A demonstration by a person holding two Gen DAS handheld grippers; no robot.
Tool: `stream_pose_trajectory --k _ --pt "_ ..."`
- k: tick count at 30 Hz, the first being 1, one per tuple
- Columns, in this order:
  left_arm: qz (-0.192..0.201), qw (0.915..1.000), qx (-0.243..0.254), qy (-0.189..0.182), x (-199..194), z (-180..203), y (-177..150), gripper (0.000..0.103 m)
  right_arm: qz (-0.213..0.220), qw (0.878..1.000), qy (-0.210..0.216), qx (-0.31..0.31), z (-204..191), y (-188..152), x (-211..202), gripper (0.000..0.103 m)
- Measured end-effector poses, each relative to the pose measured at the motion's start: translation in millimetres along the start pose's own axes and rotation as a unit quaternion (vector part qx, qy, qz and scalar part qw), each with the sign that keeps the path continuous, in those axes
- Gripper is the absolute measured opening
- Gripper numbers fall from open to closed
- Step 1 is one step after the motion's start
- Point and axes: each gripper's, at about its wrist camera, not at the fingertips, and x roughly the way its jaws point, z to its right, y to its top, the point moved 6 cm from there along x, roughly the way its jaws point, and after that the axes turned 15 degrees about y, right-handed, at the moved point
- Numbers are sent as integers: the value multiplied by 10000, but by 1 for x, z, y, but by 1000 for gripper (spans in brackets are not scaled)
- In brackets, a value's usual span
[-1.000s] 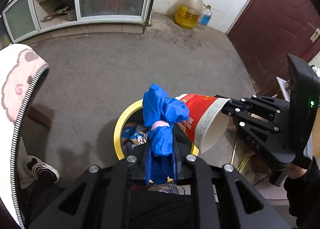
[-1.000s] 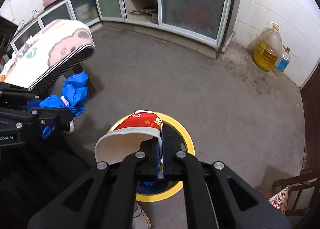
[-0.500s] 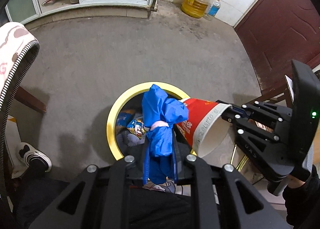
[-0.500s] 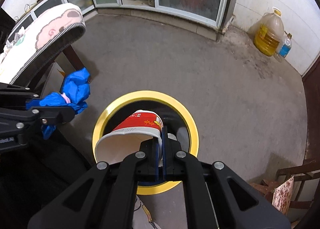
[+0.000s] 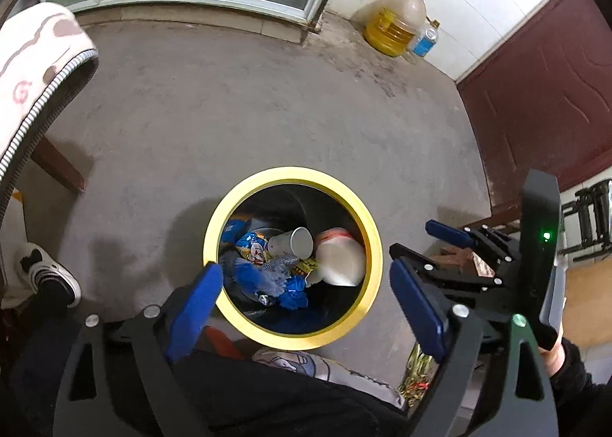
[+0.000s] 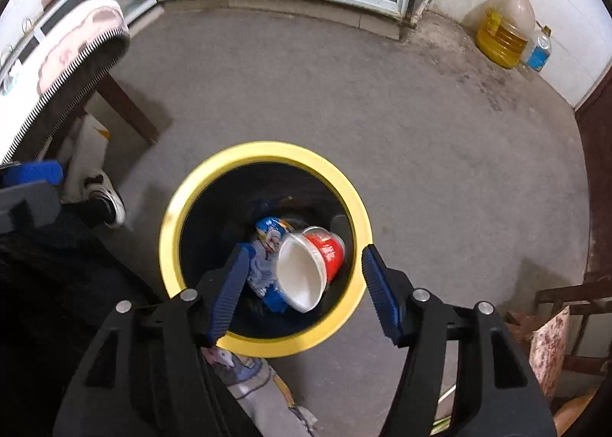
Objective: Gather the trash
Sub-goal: 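Carry glove and paper cup over the yellow bin and open both tools, then move both open tools back over the table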
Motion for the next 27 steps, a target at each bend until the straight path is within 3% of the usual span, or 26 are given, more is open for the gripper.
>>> stream_pose_trajectory --k 7,11,16,20,22,27 --pt "231 9992 -313 -92 -18 -20 4 86 136 9998 -173 -8 1 6 -9 58" --pt "501 9972 -545 -143 -40 -38 9 86 499 9985 -196 -143 -8 18 -26 58" --pt "1176 9895 -845 -27 -89 -78 15 90 1255 9901 64 -627 -47 52 -60 58" --pt "1951 9732 -1152 384 -139 -128 16 95 1769 9775 474 -1047 -93 86 -82 64" --pt "2217 9637 -1350 629 -160 -155 13 95 1845 9711 839 -1257 -122 104 -86 69" --pt "2663 9334 -2047 1261 -208 -244 -14 95 1763 9526 1524 -1957 -216 145 -75 69"
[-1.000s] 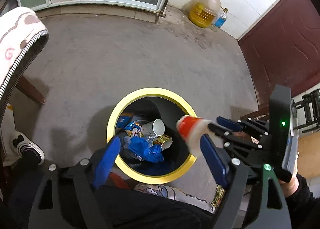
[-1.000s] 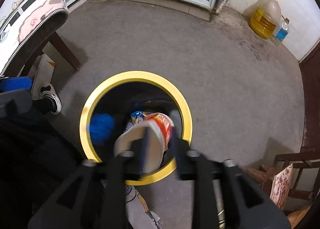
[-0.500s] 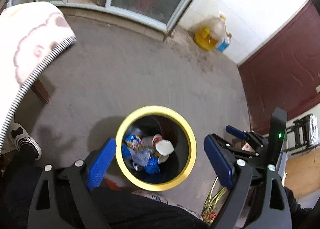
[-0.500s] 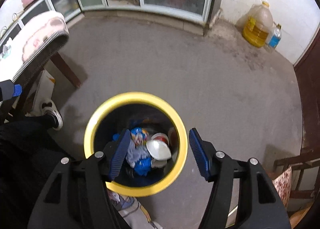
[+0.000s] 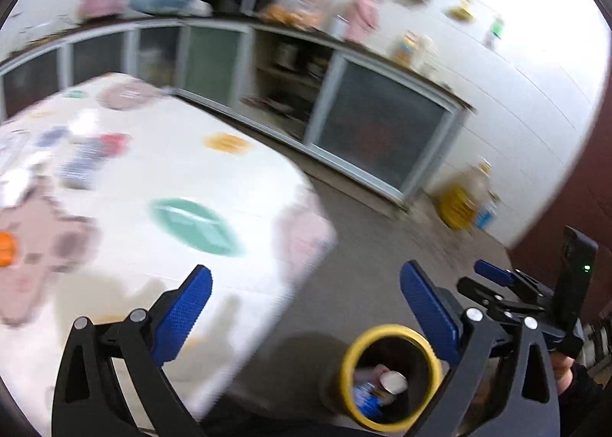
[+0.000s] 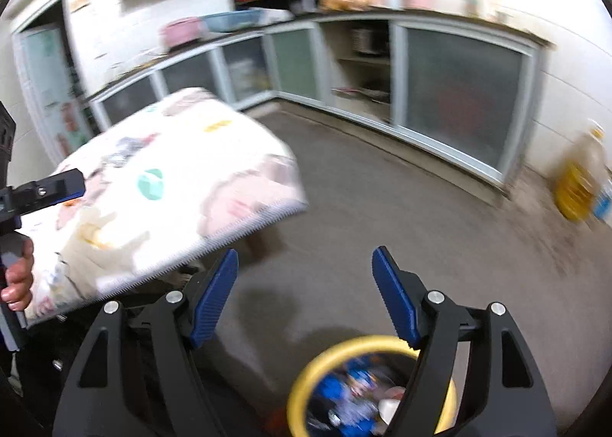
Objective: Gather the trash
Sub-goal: 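Move both open tools back over the table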
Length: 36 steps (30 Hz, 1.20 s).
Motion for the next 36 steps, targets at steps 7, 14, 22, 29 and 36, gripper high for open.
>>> stream_pose_trajectory --k 7,14,22,29,36 --pt "216 9906 -839 1054 -17 -139 15 95 -151 9911 999 -868 -114 54 85 69" --pt "169 9735 -1059 2021 -22 -243 16 95 -294 9786 1517 -1356 -200 98 169 69" --pt "22 9677 -1072 2280 9 -289 35 95 -598 9740 1863 -1141 -244 121 245 69" --pt "-247 9656 -1121 2333 46 -310 45 95 -918 9768 1704 -918 -263 132 304 69" --pt "-491 9675 -995 2270 75 -319 59 95 -1117 9783 1592 -720 -262 144 335 69"
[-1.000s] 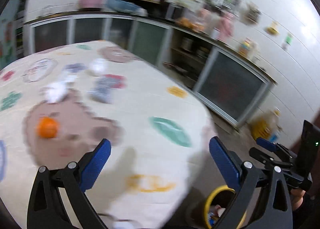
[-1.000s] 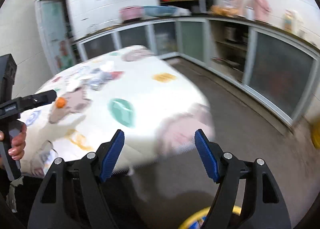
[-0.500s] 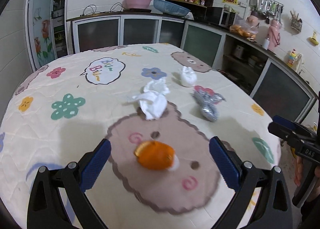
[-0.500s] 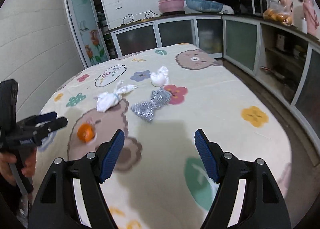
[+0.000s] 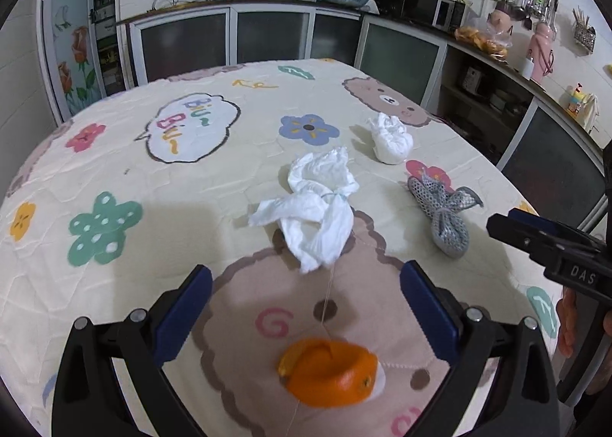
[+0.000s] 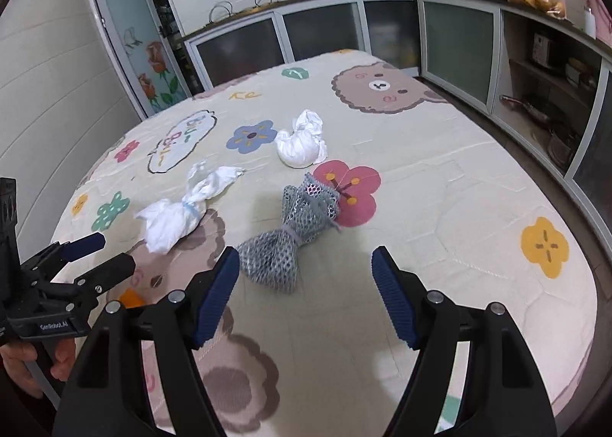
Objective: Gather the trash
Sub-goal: 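Move both open tools back over the table, then grasp the white tissues with the left tool while the right tool grasps the grey mesh net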
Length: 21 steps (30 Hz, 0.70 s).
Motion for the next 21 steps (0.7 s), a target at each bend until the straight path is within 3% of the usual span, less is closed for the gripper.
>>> stream_pose_trajectory --k 13,21 --pt "-422 9990 138 -28 45 10 19 95 -248 9989 65 397 13 14 40 68" --pt "-690 9976 32 -43 72 11 18 95 -577 9974 66 418 10 14 61 50"
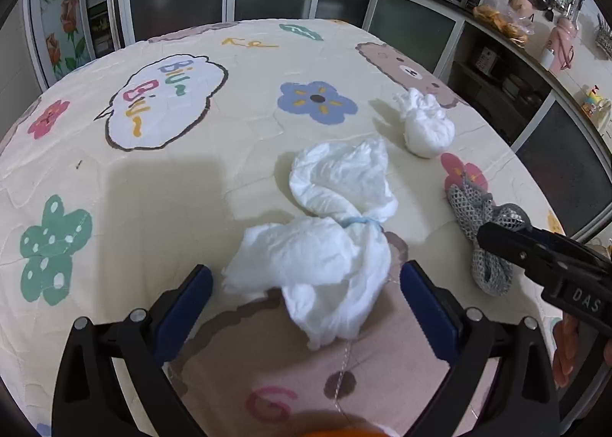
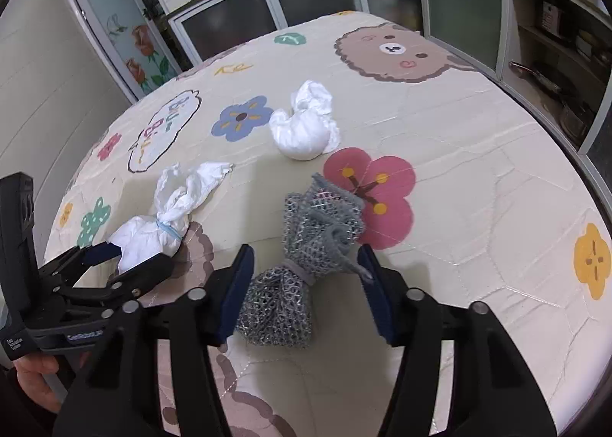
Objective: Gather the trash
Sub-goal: 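Grasp the white tissues with the left tool while the right tool grasps the grey mesh net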
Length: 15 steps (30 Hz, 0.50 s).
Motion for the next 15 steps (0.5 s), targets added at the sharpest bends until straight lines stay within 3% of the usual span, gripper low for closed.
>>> stream_pose_trajectory --k 3,6,7,8,10,15 --pt "40 10000 24 81 4 2 3 90 -91 10000 26 -9 -2 -2 5 42" --pt "55 9998 -45 163 4 -1 5 65 -91 10000 -11 -27 -3 -3 5 28" --pt "69 9999 -25 89 3 0 6 48 -87 10000 1 -38 -3 -3 4 19" --pt "35 10000 -3 60 3 1 7 34 -64 9999 -14 -82 -5 -3 2 18" --pt "-27 10000 -12 -44 2 2 7 21 -48 9999 -14 -117 -7 -2 0 16" --pt "54 9998 -73 -160 -15 -4 6 18 71 9998 -16 -173 -13 0 -12 14"
